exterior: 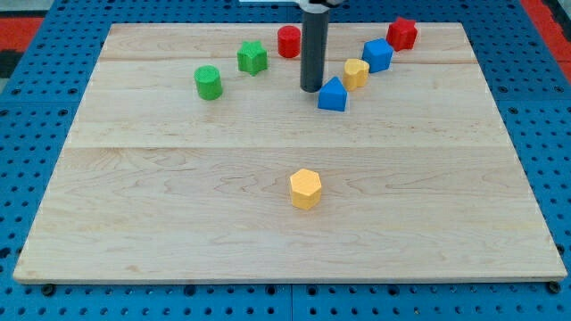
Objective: Move the yellow hexagon below the blue triangle
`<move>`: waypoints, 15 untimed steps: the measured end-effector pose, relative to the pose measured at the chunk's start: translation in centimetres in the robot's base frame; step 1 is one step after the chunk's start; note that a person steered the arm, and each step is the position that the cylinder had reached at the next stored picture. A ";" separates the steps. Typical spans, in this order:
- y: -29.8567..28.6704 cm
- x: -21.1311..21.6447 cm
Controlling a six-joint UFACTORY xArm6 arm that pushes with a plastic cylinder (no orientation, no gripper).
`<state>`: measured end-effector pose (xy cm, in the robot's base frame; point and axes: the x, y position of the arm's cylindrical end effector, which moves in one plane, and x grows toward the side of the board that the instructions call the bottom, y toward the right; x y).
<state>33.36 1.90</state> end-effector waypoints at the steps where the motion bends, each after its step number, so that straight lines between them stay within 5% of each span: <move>1: -4.6 0.3; 3: -3.5 7.7; 5: 12.5 13.6; 6: 12.5 20.5; 7: 6.9 22.7; 10: -1.4 16.0; 13: -6.9 15.3; 15: -3.8 12.5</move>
<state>45.89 -1.94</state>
